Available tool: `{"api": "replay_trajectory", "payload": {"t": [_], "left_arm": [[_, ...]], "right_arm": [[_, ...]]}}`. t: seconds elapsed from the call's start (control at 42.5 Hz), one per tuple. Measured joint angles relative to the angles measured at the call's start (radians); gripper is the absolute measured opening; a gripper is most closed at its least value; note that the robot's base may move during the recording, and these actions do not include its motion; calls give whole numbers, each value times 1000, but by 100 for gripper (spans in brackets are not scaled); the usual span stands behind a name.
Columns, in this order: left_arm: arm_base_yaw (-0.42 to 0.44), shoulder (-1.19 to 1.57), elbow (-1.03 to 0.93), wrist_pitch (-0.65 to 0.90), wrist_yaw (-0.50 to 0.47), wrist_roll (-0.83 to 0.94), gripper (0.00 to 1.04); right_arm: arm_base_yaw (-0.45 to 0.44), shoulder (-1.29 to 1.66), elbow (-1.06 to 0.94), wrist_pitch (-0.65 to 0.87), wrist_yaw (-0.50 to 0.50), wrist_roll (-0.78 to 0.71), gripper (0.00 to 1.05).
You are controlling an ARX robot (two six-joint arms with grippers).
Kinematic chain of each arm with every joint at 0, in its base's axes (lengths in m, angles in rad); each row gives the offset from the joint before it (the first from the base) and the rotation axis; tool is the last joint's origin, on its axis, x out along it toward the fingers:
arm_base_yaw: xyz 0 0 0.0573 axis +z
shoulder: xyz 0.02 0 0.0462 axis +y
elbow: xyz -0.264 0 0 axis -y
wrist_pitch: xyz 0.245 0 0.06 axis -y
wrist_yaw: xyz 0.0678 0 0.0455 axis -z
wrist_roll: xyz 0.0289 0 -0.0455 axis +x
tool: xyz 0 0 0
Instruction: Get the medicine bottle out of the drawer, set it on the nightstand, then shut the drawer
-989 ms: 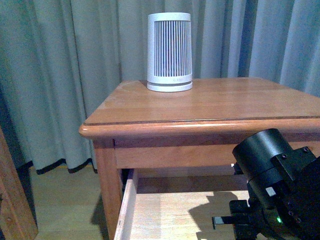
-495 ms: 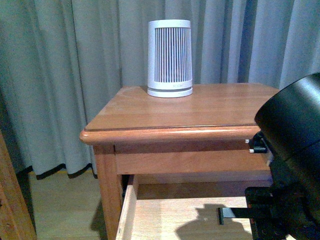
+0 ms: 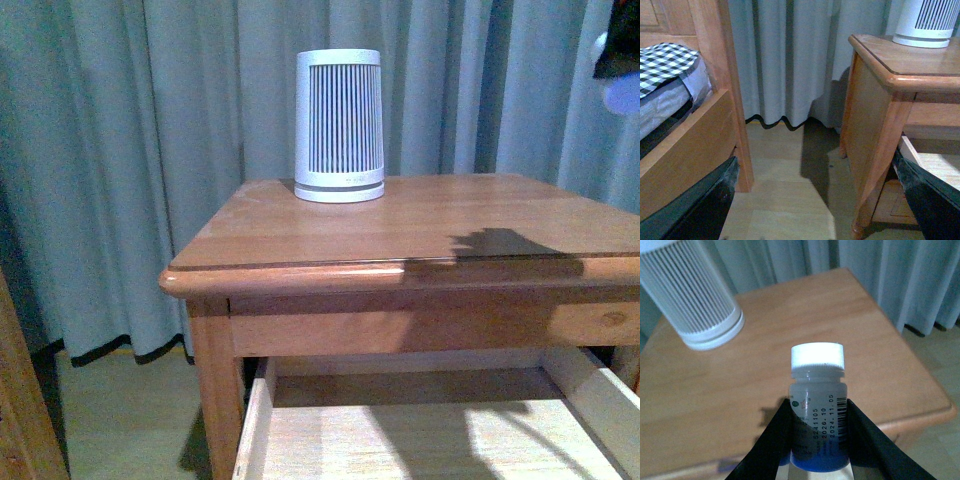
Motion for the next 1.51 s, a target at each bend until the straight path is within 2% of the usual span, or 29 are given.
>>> {"api": "replay_trajectory", "payload": {"t": [0.212,0.353,0.707,0.848,1.201,1.343,1.507], "left_arm": [[0,0,0,0,0,0,98],[0,0,0,0,0,0,98],[0,0,0,0,0,0,98],[0,0,0,0,0,0,98],[0,0,0,0,0,0,98],[0,0,0,0,0,0,98],[0,0,0,0,0,0,98]], "right_arm": [[-73,278,253,-16,-43,-34,27],[-76,484,418,-122,-63,-22,27],[-84,597,483,-206,-41,16,26],[-82,599,484,-198,-41,14,53],[-74,539,466,-92,6,-61,99],[-68,444,414,-63,29,-81,98],[-30,139,154,-29,32,-64,98]]}}
